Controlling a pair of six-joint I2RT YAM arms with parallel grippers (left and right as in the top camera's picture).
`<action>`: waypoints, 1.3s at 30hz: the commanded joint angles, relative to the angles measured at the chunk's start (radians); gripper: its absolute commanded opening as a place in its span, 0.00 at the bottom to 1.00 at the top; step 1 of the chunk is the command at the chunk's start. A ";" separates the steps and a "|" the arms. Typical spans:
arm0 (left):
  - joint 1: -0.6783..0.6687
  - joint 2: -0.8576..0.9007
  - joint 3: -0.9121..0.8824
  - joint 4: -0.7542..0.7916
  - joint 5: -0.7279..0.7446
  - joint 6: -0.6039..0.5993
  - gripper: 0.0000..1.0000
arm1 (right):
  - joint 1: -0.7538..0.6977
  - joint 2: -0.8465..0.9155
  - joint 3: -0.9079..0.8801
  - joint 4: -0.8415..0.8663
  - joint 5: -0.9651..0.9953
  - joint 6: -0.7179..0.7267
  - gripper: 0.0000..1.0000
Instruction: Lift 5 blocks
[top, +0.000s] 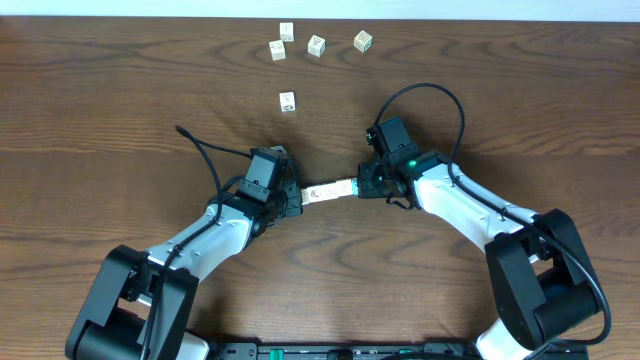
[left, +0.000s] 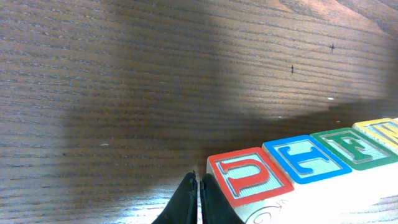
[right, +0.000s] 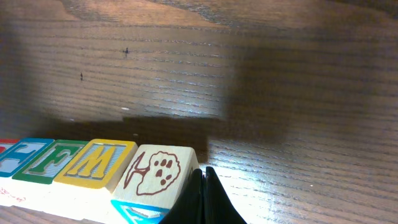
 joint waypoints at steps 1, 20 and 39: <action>-0.101 -0.011 0.045 0.072 0.309 -0.005 0.07 | 0.090 0.006 0.034 0.038 -0.423 0.002 0.01; -0.101 -0.011 0.045 0.038 0.245 0.002 0.07 | 0.089 0.054 0.034 0.053 -0.410 0.000 0.01; -0.063 -0.011 0.046 0.039 0.211 0.006 0.07 | 0.042 0.054 0.034 0.037 -0.413 -0.060 0.01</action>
